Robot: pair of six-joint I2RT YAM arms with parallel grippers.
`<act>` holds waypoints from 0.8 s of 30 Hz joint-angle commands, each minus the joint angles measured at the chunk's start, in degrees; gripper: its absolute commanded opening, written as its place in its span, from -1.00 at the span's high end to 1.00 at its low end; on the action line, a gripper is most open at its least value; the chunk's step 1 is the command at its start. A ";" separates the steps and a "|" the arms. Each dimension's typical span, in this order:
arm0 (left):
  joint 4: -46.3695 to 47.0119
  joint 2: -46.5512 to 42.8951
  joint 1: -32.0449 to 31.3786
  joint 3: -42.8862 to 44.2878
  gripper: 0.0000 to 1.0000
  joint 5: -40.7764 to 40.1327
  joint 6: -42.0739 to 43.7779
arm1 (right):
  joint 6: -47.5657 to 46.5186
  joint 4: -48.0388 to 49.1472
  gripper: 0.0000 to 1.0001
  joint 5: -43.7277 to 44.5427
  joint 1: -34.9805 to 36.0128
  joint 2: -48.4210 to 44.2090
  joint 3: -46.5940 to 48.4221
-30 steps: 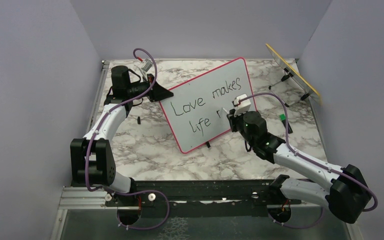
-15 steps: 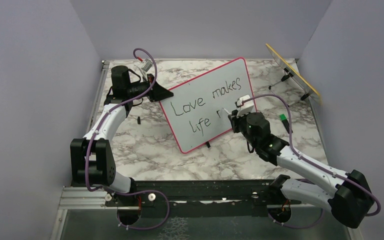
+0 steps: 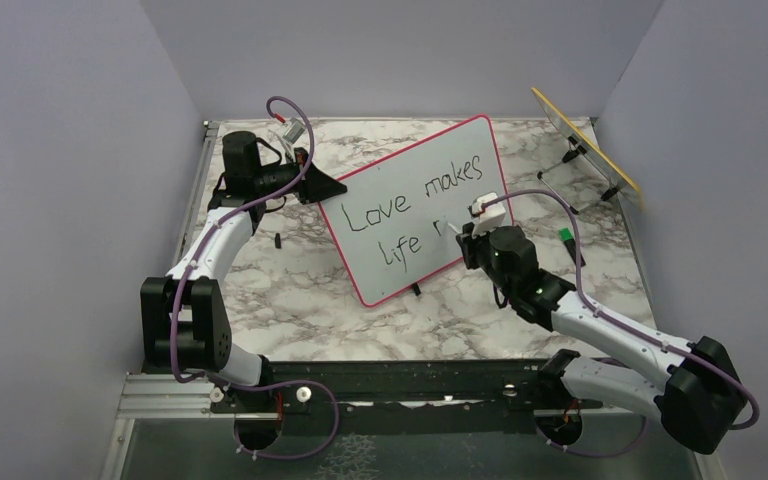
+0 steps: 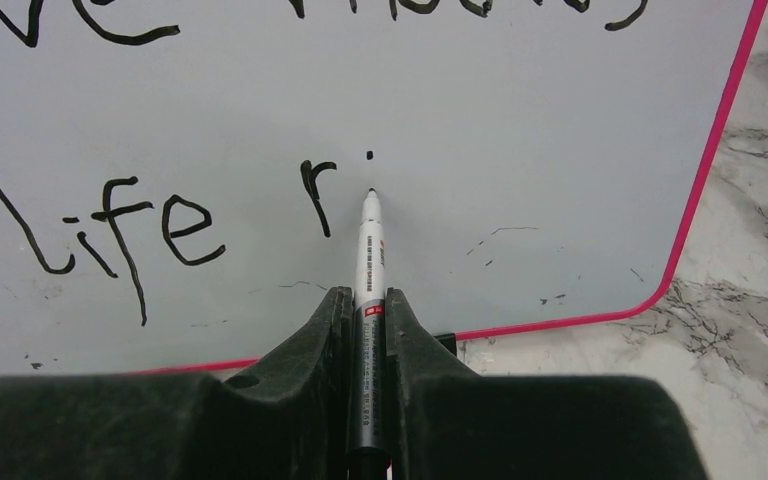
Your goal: Write a sentence on the whiteboard
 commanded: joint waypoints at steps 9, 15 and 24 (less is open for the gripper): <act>-4.51 2.39 -0.13 -1.38 1.00 -4.64 4.01 | -0.29 3.87 0.99 0.12 -0.19 1.09 0.24; -4.51 2.40 -0.13 -1.38 1.00 -4.63 4.01 | -0.36 3.69 0.98 0.09 -0.26 1.76 0.42; -4.51 2.52 -0.13 -1.34 1.00 -4.51 4.01 | 0.59 -0.59 0.98 0.24 -0.32 1.13 0.10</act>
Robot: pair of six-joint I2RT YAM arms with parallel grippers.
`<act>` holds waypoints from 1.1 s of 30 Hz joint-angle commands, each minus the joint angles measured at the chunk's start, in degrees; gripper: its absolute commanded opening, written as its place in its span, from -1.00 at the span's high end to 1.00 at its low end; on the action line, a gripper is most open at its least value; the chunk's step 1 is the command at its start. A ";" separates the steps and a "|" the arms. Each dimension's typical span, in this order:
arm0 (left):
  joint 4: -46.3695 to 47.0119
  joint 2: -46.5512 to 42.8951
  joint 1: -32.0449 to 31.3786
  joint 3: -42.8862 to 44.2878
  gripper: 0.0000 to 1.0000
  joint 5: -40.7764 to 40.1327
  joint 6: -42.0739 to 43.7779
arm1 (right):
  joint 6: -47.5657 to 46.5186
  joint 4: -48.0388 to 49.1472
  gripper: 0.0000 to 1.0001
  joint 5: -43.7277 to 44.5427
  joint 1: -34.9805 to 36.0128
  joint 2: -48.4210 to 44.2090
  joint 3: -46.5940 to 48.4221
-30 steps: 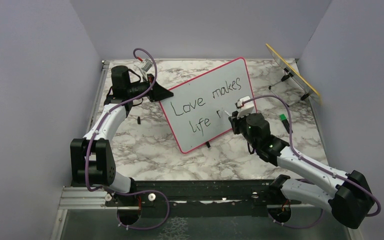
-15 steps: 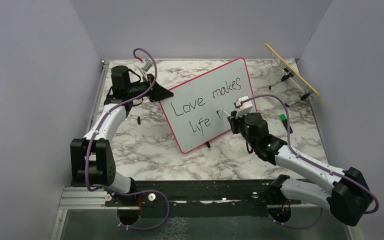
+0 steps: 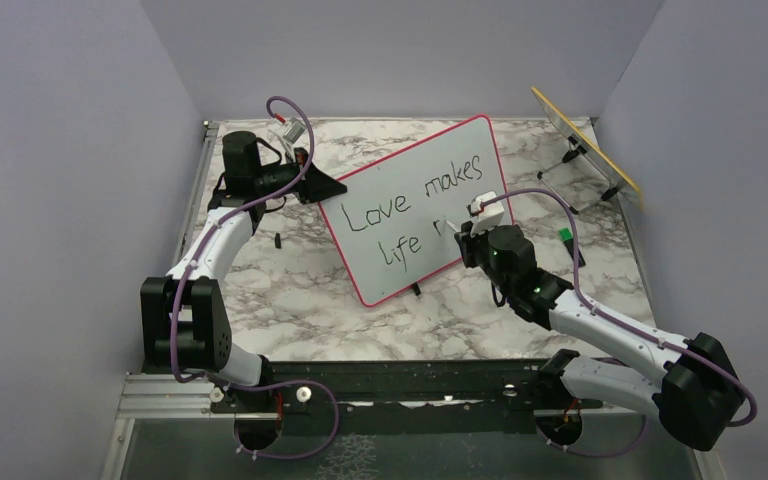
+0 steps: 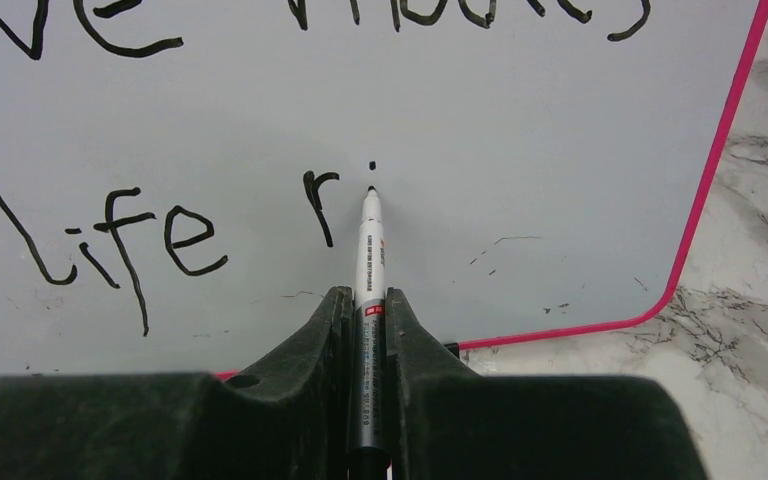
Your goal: Write a sentence on the whiteboard
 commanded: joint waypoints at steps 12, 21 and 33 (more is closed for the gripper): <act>-4.49 2.52 -0.09 -1.40 1.00 -4.51 3.98 | 2.20 -7.65 0.98 -0.59 -0.29 -2.22 -1.13; -4.49 2.39 -0.13 -1.38 1.00 -4.59 4.01 | 2.11 -5.41 0.98 0.73 -0.30 -3.95 -1.50; -4.49 2.35 -0.10 -1.42 1.00 -4.53 3.95 | 1.68 1.34 0.98 2.53 -2.39 -4.02 -1.78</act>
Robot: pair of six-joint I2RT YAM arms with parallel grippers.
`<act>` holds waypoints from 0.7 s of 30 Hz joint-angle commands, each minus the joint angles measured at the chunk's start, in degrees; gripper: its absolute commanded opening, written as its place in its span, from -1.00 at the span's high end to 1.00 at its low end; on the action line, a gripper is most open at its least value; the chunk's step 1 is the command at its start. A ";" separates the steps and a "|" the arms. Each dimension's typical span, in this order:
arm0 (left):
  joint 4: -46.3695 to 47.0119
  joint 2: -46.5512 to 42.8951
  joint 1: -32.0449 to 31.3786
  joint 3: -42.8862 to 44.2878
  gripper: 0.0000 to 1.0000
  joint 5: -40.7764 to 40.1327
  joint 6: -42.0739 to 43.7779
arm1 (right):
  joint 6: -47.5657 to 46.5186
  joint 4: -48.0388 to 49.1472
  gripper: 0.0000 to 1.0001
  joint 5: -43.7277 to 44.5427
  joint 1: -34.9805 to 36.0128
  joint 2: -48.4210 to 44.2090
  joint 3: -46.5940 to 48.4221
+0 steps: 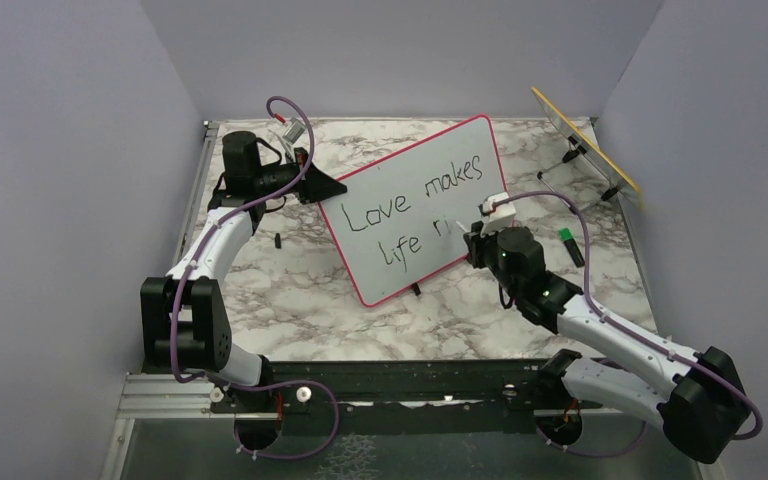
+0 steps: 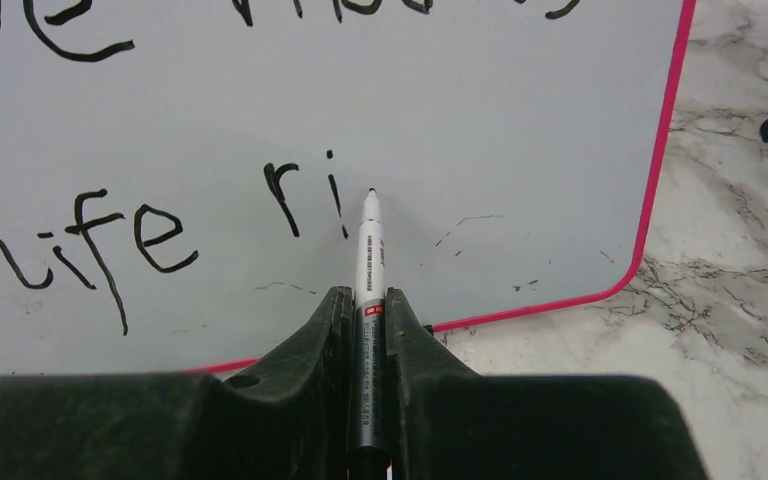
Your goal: Write a sentence on the whiteboard
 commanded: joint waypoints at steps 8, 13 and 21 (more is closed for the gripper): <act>-4.51 2.22 -0.10 -1.38 1.00 -4.46 3.90 | 0.08 7.25 0.98 0.65 -3.01 1.58 -0.52; -4.51 2.23 -0.09 -1.38 1.00 -4.43 3.91 | 0.28 7.93 0.99 0.15 -3.84 2.57 -0.70; -4.51 2.32 -0.16 -1.30 1.00 -4.21 3.90 | 0.12 9.25 0.98 -2.32 -4.26 4.47 -0.34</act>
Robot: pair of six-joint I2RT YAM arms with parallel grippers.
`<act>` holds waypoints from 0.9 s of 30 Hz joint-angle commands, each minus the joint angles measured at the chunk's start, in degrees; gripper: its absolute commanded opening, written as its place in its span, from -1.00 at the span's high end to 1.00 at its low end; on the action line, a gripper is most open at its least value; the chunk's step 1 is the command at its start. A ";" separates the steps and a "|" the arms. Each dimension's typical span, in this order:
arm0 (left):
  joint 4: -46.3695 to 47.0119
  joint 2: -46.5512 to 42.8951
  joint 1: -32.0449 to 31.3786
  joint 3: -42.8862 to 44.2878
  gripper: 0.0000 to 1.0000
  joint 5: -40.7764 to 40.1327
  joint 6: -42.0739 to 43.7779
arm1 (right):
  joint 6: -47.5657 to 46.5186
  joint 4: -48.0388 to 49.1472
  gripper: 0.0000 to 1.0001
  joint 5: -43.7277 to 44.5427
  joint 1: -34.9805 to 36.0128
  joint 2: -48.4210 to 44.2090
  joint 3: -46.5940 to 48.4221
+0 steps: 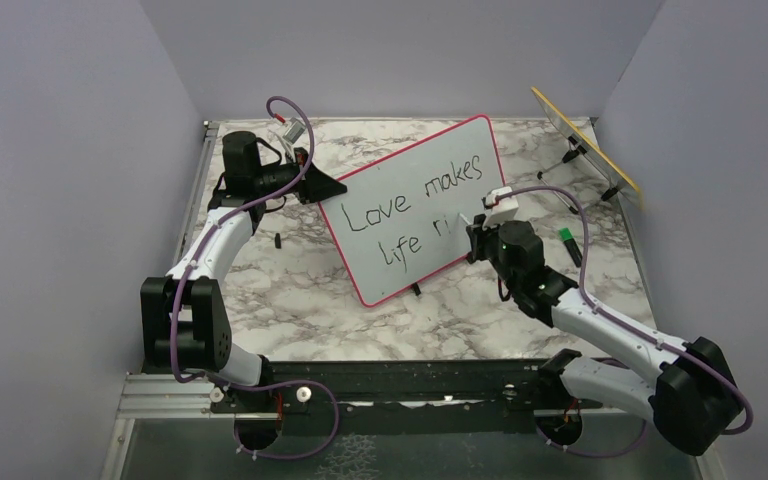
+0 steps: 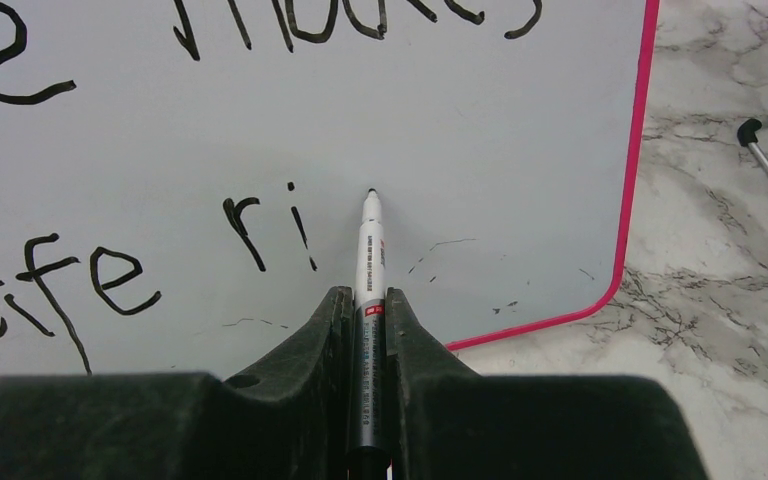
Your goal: Write a sentence on the whiteboard
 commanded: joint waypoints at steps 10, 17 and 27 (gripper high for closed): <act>-4.49 2.31 -0.11 -1.31 1.00 -4.20 3.87 | -0.75 2.77 0.98 -6.30 -0.33 1.11 0.37; -4.49 2.31 -0.07 -1.37 1.00 -4.27 3.93 | -0.33 -0.48 0.98 -9.14 -0.42 0.02 0.38; -4.49 2.35 -0.13 -1.39 1.00 -4.37 3.93 | 0.74 -6.26 0.99 -9.21 -0.34 -1.42 -0.19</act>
